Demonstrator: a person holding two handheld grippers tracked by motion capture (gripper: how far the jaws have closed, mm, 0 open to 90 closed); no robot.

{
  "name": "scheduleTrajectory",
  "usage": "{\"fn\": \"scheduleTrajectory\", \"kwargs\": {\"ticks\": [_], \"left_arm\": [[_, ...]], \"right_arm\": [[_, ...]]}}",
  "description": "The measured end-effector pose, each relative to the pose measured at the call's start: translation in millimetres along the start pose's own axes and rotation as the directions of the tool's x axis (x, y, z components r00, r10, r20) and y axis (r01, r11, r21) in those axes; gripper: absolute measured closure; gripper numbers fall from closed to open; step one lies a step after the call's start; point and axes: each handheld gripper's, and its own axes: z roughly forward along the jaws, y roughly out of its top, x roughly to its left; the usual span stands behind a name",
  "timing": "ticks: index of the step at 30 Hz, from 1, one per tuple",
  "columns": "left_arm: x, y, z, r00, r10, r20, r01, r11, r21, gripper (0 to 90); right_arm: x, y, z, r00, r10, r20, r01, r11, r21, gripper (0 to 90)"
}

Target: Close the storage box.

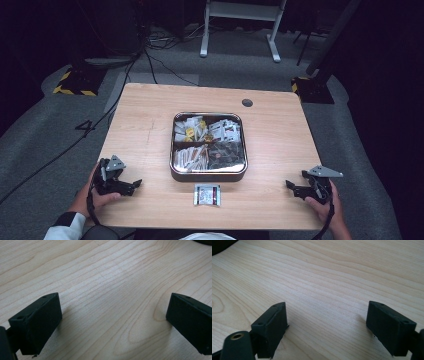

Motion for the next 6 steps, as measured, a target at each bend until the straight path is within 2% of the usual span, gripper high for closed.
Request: {"fn": "scheduleTrajectory", "kwargs": {"ticks": [6], "left_arm": [[-0.1, 0.0, 0.0, 1.0000, -0.001, -0.001, 0.001, 1.0000, 0.000, 0.5]], "right_arm": [[-0.2, 0.1, 0.1, 1.0000, 0.001, 0.000, -0.001, 1.000, 0.000, 17.4]]}}
